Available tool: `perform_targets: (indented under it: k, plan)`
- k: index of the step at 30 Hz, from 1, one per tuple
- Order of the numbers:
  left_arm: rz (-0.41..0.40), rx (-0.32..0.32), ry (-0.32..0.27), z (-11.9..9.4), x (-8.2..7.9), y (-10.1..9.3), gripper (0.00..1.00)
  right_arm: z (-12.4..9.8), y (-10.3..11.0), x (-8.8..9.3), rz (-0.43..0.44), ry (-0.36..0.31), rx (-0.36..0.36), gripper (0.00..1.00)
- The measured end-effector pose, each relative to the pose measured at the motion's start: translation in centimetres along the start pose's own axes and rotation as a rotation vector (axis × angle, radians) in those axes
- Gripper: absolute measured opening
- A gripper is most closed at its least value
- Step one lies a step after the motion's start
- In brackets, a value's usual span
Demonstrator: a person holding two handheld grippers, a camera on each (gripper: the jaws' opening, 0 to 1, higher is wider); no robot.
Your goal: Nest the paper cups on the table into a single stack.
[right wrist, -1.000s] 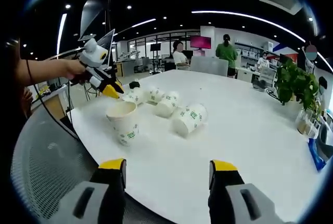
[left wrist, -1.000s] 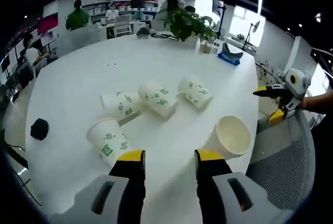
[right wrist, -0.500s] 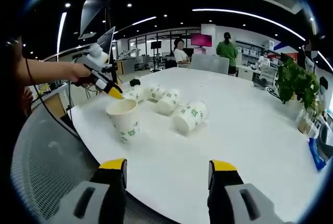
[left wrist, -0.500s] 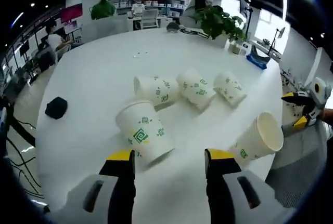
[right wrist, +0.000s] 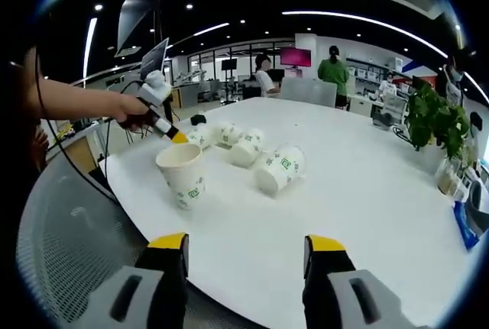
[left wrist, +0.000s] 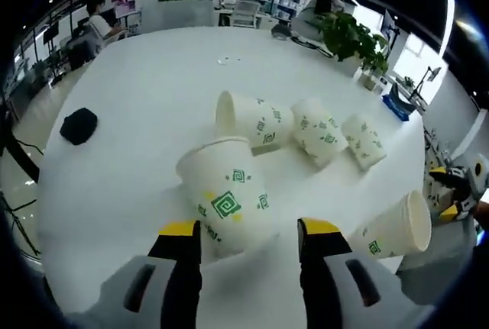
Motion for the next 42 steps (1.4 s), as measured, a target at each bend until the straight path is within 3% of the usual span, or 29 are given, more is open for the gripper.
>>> perform_targets:
  k: [12,24,36,42]
  plan:
    - [-0.035,-0.013,0.011,0.5,0.4,0.6,0.37,0.0,0.1,0.0,0.000,0.001,0.002,0.60]
    - [-0.043,-0.018,-0.014,-0.8,1.3,1.3,0.36,-0.1,0.0,-0.1,0.002,-0.005,0.002,0.60]
    - [-0.034,0.028,-0.041,-2.8,2.8,-0.5,0.34,0.0,0.0,0.0,0.001,-0.003,0.000,0.61]
    - [-0.031,0.070,-0.057,-3.8,2.9,-1.2,0.34,-0.1,-0.1,-0.2,-0.007,-0.005,0.001,0.63]
Point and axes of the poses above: the point that each gripper's makers call its tool centre point, and the gripper's own axes: z roughly forward along the fingers, y roughly to its left, x roughly out of its underside, the point moved 2 cm from there along -z, roughly backward along the fingers, and after that the axes turned 14 degrees about -z, right-handed, at the moved point
